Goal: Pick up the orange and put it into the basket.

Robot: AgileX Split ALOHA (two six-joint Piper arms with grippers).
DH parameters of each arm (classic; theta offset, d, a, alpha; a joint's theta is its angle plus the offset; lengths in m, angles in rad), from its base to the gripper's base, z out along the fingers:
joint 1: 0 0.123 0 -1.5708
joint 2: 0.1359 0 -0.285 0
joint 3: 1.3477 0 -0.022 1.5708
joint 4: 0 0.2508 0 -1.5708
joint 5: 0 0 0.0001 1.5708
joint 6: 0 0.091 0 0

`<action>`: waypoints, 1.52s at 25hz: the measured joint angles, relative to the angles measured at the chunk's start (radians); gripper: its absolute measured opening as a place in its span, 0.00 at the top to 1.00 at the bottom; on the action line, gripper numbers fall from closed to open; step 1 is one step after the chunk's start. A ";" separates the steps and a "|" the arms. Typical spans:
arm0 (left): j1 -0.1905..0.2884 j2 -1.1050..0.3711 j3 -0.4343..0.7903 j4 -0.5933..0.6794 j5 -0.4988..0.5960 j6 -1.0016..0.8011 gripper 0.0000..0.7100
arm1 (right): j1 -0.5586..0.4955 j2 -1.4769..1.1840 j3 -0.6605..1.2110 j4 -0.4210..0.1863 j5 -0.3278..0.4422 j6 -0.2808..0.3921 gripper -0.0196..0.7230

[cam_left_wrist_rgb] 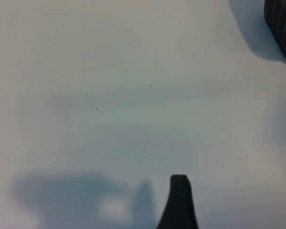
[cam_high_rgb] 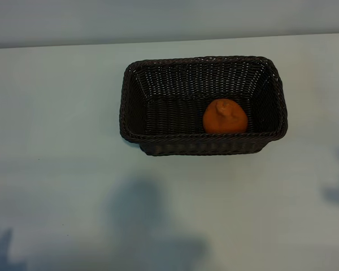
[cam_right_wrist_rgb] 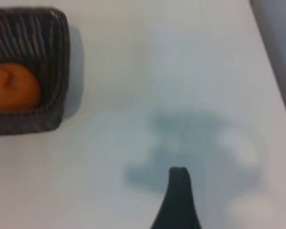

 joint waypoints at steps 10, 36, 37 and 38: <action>0.000 0.000 0.000 0.000 0.000 0.000 0.17 | 0.070 -0.243 0.106 -0.022 -0.054 0.000 0.22; 0.000 0.000 0.000 0.000 0.000 -0.003 0.17 | 0.081 -0.393 0.401 -0.025 -0.085 0.000 0.22; 0.000 0.000 0.000 0.000 0.000 -0.003 0.17 | 0.081 -0.393 0.401 -0.026 -0.085 0.000 0.22; 0.000 0.000 0.000 0.000 0.000 -0.003 0.17 | 0.081 -0.393 0.401 -0.026 -0.085 0.000 0.22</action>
